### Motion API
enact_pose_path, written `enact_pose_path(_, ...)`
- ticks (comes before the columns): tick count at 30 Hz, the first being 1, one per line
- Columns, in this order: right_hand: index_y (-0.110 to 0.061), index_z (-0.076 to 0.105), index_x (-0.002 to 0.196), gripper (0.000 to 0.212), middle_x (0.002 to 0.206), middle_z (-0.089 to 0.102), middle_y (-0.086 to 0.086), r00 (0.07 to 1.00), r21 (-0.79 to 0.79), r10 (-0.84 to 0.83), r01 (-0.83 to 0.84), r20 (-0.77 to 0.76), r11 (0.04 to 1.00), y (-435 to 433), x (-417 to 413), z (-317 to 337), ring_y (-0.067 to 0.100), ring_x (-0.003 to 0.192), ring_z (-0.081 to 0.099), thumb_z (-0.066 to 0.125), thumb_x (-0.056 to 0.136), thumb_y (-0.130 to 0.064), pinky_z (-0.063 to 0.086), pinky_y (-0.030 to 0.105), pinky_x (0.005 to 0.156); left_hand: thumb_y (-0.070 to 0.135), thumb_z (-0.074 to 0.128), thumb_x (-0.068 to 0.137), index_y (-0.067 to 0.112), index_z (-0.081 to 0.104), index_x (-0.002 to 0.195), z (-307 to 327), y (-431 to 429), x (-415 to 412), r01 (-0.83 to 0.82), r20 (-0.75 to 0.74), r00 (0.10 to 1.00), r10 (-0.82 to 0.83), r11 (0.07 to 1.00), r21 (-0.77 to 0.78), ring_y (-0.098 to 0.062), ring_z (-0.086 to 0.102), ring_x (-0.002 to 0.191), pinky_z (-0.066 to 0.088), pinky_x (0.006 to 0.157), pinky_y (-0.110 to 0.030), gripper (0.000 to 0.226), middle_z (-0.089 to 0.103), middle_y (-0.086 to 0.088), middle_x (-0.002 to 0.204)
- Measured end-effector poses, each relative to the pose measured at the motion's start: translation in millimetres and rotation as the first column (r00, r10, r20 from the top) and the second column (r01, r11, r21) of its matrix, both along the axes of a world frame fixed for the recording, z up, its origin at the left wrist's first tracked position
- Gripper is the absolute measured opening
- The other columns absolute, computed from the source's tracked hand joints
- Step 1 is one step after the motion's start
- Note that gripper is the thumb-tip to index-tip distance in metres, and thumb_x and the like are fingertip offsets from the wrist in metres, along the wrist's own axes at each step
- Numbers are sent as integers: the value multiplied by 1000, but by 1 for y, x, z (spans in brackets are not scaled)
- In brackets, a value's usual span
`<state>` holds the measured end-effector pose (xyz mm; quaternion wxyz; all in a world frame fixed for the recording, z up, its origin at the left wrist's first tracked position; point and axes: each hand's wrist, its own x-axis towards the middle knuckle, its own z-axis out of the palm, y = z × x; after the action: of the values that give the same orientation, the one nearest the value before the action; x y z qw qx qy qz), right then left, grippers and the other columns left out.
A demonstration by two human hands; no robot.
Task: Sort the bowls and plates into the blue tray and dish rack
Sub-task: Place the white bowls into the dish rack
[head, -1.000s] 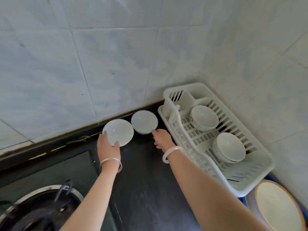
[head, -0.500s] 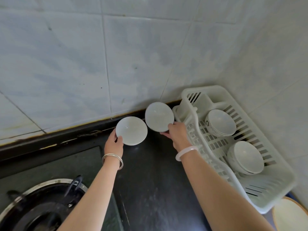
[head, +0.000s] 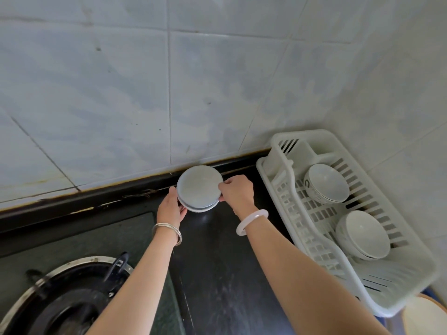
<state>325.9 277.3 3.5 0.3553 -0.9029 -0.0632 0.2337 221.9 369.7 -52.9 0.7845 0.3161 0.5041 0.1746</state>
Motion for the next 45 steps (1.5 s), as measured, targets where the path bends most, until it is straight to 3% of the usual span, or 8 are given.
enact_pose_path(4, -6, 69, 82, 15, 81, 73, 14, 1000, -10, -18, 18, -1, 1000, 1, -2, -6, 20, 75, 69, 59, 88, -15, 41, 17, 51, 22, 50, 92, 20, 53, 124, -1, -1, -1, 51, -26, 998, -48, 995, 85, -26, 52, 117, 46, 97, -39, 32, 55, -5, 125)
enact_pose_path(11, -9, 69, 87, 11, 66, 57, 0, 999, -17, -26, 26, -25, 1000, -1, 5, -21, 10, 58, 54, 62, 87, -18, 47, 20, 56, 11, 48, 92, 19, 52, 125, -6, 2, -1, 105, -65, 993, -95, 979, 176, -29, 54, 117, 48, 92, -40, 35, 54, -9, 130)
enact_pose_path(15, -17, 57, 127, 36, 110, 62, 6, 950, 194, -37, 101, -309, 976, -2, 2, -22, 21, 93, 63, 54, 92, -10, 58, 33, 76, 10, 46, 91, 22, 51, 128, 0, 6, 3, 99, -77, 993, -90, 986, 132, -25, 54, 107, 50, 85, -38, 39, 53, -7, 129)
enact_pose_path(18, -17, 55, 130, 37, 126, 58, 12, 927, 229, -35, 129, -374, 965, -6, -1, -20, 28, 107, 61, 52, 94, -8, 58, 35, 79, 12, 48, 91, 22, 52, 126, 8, 3, 2, 118, -96, 990, -103, 979, 168, -24, 54, 106, 50, 82, -37, 37, 53, -7, 128)
enact_pose_path(28, -14, 56, 129, 35, 109, 64, 5, 947, 390, -162, 264, -276, 882, -76, 6, 42, 23, 95, 66, 53, 94, -8, 58, 31, 70, 12, 51, 88, 27, 57, 117, 75, -39, 23, 272, 18, 957, -291, 912, 306, -19, 61, 95, 53, 68, -26, 32, 61, 2, 102)
enact_pose_path(36, -15, 64, 108, 22, 86, 67, 3, 931, 404, -332, 366, -154, 838, -182, 38, 110, 20, 66, 67, 54, 92, -3, 59, 25, 57, 8, 47, 90, 24, 59, 100, 138, -111, 86, 605, 143, 743, -654, 747, 277, -20, 62, 87, 53, 72, -28, 23, 61, 2, 92)
enact_pose_path(39, -12, 62, 100, 17, 83, 64, 5, 892, 394, -420, 452, -168, 801, -217, 46, 109, 20, 65, 65, 53, 91, 0, 57, 29, 62, 6, 45, 92, 13, 51, 125, 143, -140, 113, 711, 112, 657, -746, 662, 237, -26, 58, 96, 51, 81, -36, 34, 57, -10, 112)
enact_pose_path(45, 0, 52, 128, 38, 120, 60, 18, 780, 332, -556, 626, -287, 706, -256, 57, 72, 29, 86, 65, 57, 91, -1, 55, 34, 72, 0, 39, 93, 9, 45, 133, 127, -177, 157, 861, -44, 466, -884, 442, 253, -32, 51, 111, 47, 89, -41, 41, 46, -22, 136)
